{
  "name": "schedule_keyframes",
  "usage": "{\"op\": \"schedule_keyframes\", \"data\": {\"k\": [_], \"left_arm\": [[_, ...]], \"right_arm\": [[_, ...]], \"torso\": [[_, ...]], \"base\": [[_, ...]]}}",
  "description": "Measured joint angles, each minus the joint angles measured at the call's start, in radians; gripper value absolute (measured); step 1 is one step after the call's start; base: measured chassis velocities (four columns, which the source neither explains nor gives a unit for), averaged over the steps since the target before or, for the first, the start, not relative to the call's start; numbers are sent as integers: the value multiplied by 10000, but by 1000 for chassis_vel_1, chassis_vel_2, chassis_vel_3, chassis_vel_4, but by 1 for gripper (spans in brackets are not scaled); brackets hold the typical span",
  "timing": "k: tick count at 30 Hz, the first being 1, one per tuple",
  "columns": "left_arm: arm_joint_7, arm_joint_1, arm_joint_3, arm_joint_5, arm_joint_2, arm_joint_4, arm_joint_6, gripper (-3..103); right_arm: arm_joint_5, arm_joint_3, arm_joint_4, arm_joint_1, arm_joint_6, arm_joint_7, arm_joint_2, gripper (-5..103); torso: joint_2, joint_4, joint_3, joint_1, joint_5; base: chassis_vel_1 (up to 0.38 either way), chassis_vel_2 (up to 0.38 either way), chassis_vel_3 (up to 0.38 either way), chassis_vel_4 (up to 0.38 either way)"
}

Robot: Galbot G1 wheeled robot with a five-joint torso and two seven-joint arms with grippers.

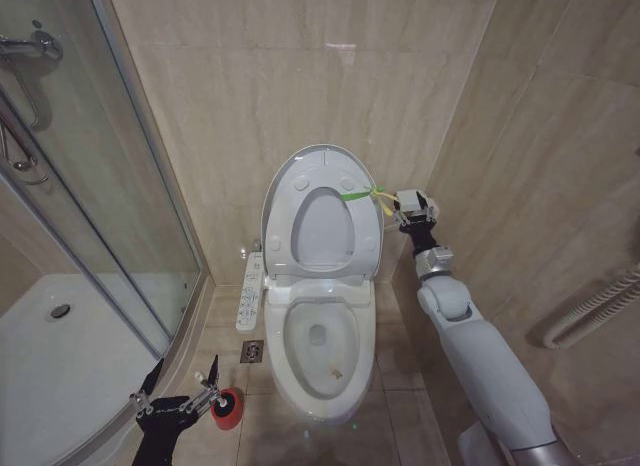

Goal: Open the toilet lid, clean the toilet bowl with a toilet brush, close the toilet lid, and flush.

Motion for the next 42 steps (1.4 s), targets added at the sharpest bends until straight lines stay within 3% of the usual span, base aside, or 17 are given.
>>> {"op": "schedule_keyframes", "data": {"k": [5,6,13,14,23,30,42], "left_arm": [[0,0,0,0,0,0,0,100],[0,0,0,0,0,0,0,100],[0,0,0,0,0,0,0,100],[0,-1,0,0,0,0,0,100],[0,-1,0,0,0,0,0,100],[0,0,0,0,0,0,0,100],[0,0,0,0,0,1,0,100]], "right_arm": [[434,107,620,-533,-88,-396,-174,66],[548,155,773,-745,-77,-585,-213,93],[626,237,1459,-1623,191,-770,-263,93],[626,253,1598,-1770,228,-767,-266,100],[611,563,3414,-2856,-531,-293,-285,100],[-72,1015,4479,-4286,-1432,50,46,100],[-575,1361,4656,-6260,-1181,165,905,100]], "torso": [[0,-1,0,0,-1],[0,-1,0,0,-1],[0,0,0,0,1],[0,1,0,0,-1],[1,0,-1,-1,-2],[1,0,0,0,-1],[1,1,0,0,-1]], "base": [[0,0,0,0],[0,0,0,0],[0,0,0,0],[0,0,0,0],[0,0,0,0],[0,0,0,0],[0,0,0,0]]}}
